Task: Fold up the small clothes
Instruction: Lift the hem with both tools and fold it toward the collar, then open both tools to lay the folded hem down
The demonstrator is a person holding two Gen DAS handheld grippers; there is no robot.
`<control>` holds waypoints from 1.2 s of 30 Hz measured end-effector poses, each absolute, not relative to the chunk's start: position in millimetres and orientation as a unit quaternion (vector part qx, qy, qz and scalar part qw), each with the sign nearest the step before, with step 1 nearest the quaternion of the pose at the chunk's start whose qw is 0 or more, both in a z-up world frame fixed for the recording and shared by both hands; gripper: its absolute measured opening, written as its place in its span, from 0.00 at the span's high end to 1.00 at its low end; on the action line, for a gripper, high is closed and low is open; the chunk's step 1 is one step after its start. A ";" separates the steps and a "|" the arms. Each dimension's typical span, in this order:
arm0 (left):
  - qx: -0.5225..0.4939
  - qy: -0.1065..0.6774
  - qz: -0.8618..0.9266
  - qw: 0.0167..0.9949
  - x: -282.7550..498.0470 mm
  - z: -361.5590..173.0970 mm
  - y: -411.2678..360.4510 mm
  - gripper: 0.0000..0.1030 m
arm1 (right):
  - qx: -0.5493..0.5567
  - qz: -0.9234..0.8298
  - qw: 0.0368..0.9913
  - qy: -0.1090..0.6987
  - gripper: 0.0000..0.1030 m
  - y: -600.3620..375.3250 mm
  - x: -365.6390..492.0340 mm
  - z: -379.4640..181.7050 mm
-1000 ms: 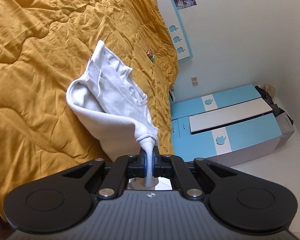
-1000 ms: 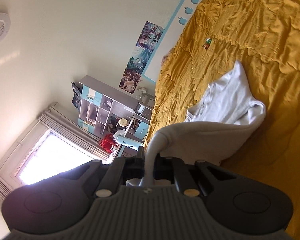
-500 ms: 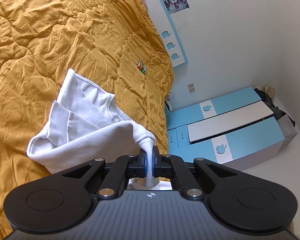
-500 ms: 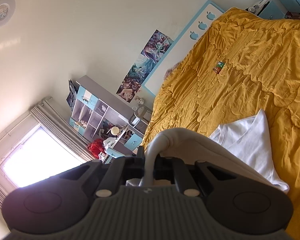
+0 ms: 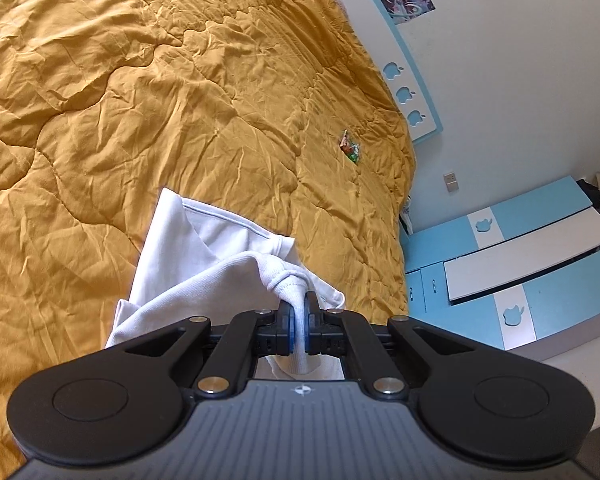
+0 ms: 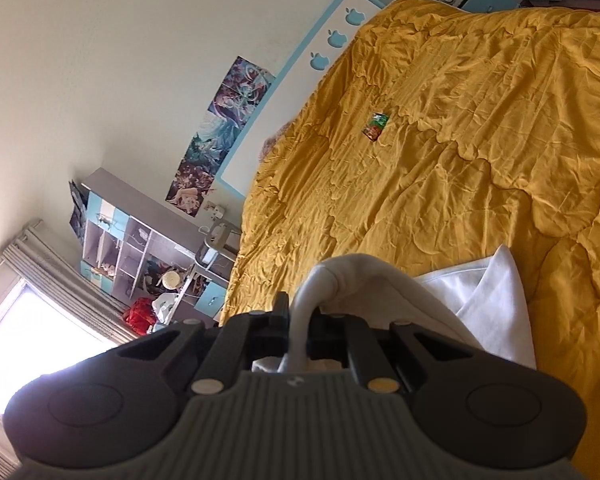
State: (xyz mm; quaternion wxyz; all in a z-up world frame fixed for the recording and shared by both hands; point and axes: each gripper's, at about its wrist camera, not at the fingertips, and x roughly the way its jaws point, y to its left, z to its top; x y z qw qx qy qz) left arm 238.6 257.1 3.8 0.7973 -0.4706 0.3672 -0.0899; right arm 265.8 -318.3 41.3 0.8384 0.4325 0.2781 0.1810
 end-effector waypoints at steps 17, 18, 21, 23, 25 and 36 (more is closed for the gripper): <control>-0.536 0.333 0.064 0.773 329.3 -52.3 297.8 0.38 | 0.488 -0.020 0.814 0.313 0.28 -305.1 386.2 -50.3; -0.508 0.331 0.060 0.793 327.1 -45.9 296.9 0.38 | 0.473 -0.021 0.830 0.295 0.28 -306.0 383.3 -45.7; -0.422 0.340 0.054 0.839 315.1 -32.6 289.8 0.37 | 0.404 -0.016 0.858 0.317 0.28 -308.3 380.6 -35.5; -0.353 0.360 0.044 0.862 303.3 -25.6 280.6 0.37 | 0.372 -0.005 0.862 0.344 0.28 -311.7 371.6 -34.1; -0.294 0.377 0.030 0.878 287.1 -20.5 271.8 0.37 | 0.328 0.017 0.872 0.364 0.28 -314.5 352.5 -32.5; -0.142 0.370 -0.033 0.918 137.9 -1.1 208.5 0.37 | 0.329 0.099 0.862 0.374 0.25 -322.1 147.4 -18.3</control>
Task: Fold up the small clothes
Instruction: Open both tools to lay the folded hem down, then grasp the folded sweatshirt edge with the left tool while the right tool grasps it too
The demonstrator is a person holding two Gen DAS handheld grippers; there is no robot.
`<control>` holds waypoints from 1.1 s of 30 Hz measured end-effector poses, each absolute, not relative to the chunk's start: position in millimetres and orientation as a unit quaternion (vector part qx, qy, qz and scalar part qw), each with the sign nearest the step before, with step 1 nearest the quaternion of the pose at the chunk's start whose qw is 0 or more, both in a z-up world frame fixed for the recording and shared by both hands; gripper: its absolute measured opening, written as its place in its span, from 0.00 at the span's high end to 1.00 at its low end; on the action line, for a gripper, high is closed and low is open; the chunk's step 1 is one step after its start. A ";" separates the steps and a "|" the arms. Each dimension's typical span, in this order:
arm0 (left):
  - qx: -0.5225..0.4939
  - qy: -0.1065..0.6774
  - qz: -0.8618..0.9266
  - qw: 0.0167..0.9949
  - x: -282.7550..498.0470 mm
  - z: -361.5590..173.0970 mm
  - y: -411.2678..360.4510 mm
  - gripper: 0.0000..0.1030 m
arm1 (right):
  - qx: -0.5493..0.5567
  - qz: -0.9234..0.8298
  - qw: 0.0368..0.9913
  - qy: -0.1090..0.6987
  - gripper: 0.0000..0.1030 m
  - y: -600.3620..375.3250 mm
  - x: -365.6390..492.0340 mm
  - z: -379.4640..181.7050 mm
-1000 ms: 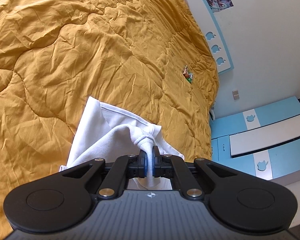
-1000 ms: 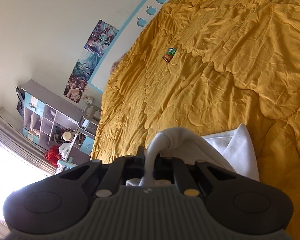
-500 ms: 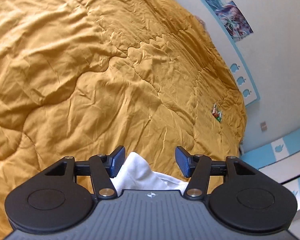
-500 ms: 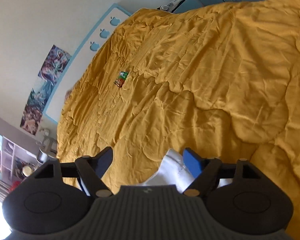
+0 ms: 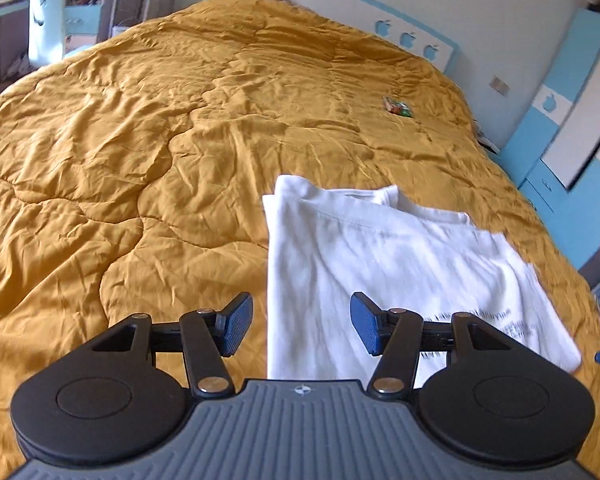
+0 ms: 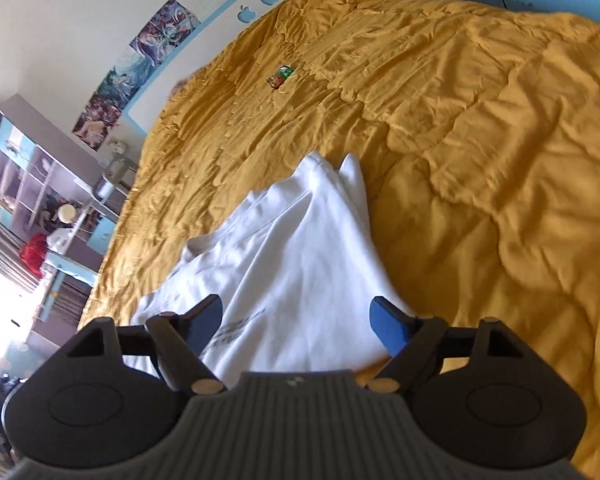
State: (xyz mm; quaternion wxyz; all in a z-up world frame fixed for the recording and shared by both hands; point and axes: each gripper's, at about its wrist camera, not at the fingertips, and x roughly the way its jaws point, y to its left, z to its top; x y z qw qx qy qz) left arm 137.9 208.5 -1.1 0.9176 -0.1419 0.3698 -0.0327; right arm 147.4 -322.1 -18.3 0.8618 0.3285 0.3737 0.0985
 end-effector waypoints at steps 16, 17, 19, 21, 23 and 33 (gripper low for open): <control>-0.468 0.422 -0.032 0.776 97.8 -84.7 208.8 0.38 | 0.547 0.101 0.728 0.401 0.24 -297.3 119.8 -101.2; -0.499 0.410 -0.023 0.763 102.4 -92.7 213.9 0.38 | 0.565 0.095 0.720 0.391 0.25 -298.7 124.1 -108.1; -0.558 0.393 -0.005 0.731 112.8 -108.6 222.7 0.41 | 0.608 0.078 0.702 0.362 0.27 -303.0 132.4 -124.1; -0.604 0.381 -0.001 0.700 121.4 -122.6 227.1 0.45 | 0.635 0.066 0.688 0.345 0.33 -303.1 139.1 -135.8; -0.629 0.361 0.005 0.689 130.7 -135.6 227.0 0.51 | 0.643 0.060 0.688 0.331 0.41 -300.8 146.4 -143.7; -0.646 0.340 0.042 0.682 138.1 -138.9 230.7 0.86 | 0.642 0.012 0.698 0.316 0.93 -297.3 149.6 -147.0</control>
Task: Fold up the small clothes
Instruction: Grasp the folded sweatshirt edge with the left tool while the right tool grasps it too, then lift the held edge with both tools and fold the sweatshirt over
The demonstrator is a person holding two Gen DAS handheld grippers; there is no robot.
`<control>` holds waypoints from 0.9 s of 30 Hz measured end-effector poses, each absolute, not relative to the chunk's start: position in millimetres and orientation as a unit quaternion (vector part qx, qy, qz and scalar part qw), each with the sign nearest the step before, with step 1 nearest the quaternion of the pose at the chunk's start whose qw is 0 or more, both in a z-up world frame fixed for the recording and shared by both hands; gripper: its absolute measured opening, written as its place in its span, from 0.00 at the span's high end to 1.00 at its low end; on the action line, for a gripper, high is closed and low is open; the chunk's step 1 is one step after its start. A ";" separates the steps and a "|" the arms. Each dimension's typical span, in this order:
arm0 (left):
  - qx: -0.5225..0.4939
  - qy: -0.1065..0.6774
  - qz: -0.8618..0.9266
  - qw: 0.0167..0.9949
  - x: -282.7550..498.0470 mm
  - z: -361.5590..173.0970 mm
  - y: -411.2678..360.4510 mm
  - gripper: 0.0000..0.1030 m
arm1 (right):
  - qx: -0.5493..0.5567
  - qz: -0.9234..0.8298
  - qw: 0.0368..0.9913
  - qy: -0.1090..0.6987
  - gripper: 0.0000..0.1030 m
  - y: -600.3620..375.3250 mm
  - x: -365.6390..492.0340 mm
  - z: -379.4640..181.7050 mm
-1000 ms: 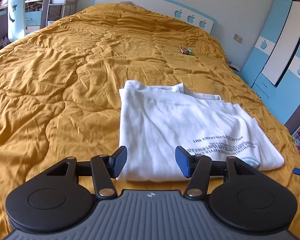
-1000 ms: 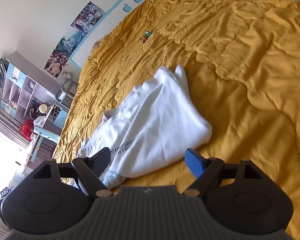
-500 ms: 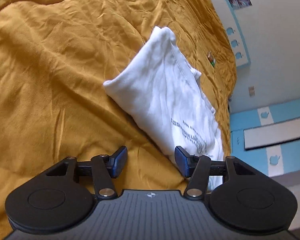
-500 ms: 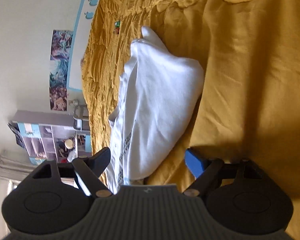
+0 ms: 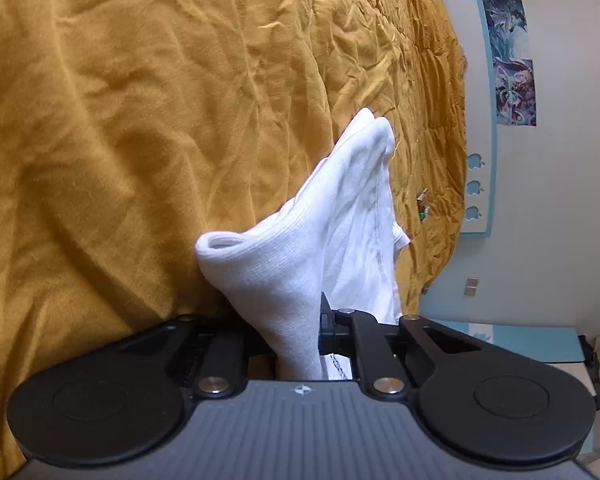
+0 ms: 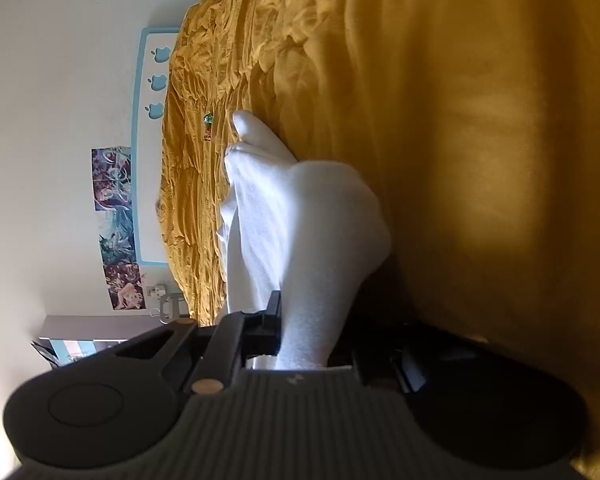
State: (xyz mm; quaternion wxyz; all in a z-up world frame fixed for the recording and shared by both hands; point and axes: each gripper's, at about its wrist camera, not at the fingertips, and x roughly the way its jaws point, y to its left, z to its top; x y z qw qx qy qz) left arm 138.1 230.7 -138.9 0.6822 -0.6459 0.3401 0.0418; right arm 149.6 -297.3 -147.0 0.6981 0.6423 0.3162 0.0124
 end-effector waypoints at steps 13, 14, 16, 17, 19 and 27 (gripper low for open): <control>-0.634 0.418 0.039 0.650 125.5 -61.8 236.5 0.87 | 0.672 0.041 0.658 0.338 0.96 -314.4 131.1 -75.7; -0.627 0.421 0.037 0.654 117.9 -57.6 236.6 0.87 | 0.672 0.042 0.653 0.345 0.96 -316.2 124.8 -71.0; -0.615 0.424 0.032 0.664 98.5 -49.4 235.5 0.87 | 0.666 0.051 0.649 0.363 0.96 -320.2 107.4 -59.6; -0.605 0.429 0.030 0.671 87.3 -44.6 233.9 0.87 | 0.656 0.061 0.652 0.375 0.96 -322.0 97.2 -52.8; -0.584 0.436 0.019 0.684 64.5 -34.7 231.4 0.87 | 0.626 0.083 0.669 0.392 0.96 -324.4 75.0 -39.6; -0.553 0.461 -0.005 0.694 -13.8 -30.0 221.6 0.87 | 0.595 0.101 0.680 0.416 0.96 -338.9 -30.0 -23.1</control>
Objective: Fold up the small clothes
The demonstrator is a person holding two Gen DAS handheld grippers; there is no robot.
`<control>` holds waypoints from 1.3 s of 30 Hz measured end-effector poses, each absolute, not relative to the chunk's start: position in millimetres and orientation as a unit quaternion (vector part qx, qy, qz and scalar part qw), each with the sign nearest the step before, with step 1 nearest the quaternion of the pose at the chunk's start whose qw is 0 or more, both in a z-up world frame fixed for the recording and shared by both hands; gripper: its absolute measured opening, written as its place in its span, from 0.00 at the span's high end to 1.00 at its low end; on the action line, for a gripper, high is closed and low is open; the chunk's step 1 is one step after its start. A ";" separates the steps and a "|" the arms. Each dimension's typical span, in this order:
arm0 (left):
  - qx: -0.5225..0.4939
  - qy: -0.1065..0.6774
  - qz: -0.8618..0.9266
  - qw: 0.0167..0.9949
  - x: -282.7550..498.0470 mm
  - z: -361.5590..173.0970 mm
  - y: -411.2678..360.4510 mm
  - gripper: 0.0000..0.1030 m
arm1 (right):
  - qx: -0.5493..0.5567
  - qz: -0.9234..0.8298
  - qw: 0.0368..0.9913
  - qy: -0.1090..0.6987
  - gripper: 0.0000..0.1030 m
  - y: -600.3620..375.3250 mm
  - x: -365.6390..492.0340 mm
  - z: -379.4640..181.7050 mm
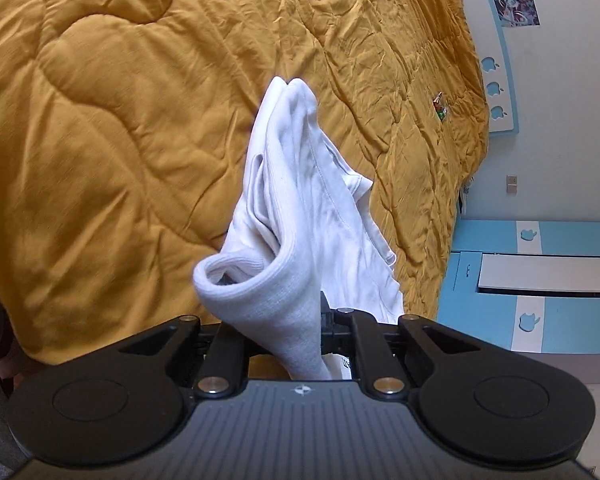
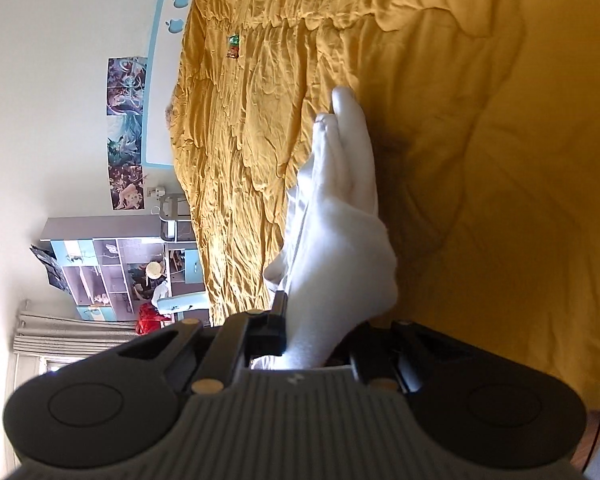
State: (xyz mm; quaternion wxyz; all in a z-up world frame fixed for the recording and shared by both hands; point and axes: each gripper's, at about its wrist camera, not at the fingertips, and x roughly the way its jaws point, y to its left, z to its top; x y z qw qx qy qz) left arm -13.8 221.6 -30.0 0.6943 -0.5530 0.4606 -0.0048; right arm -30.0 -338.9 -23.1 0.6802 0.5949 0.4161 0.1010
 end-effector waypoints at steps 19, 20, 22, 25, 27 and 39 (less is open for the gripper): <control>-0.283 0.413 0.117 0.858 -80.9 -19.4 240.1 0.55 | 0.316 0.020 0.903 0.291 0.66 -363.0 -144.3 28.2; -0.201 0.398 0.149 0.882 -78.8 -3.8 225.3 0.55 | 0.274 0.032 0.922 0.270 0.64 -353.2 -145.9 40.5; -0.104 0.360 0.166 0.912 -74.8 18.8 200.8 0.55 | 0.210 0.062 0.945 0.242 0.63 -334.9 -147.2 57.9; -0.086 0.304 0.117 0.942 -72.1 42.5 168.0 0.55 | 0.152 0.122 0.955 0.221 0.64 -292.7 -127.4 71.5; -0.107 0.293 0.034 0.950 -66.0 46.0 148.4 0.71 | 0.138 0.164 0.949 0.229 0.74 -261.2 -113.6 67.8; -0.085 0.369 -0.089 0.921 -56.3 -29.2 75.7 0.97 | 0.017 0.212 0.920 0.328 1.00 -161.7 -90.9 -18.6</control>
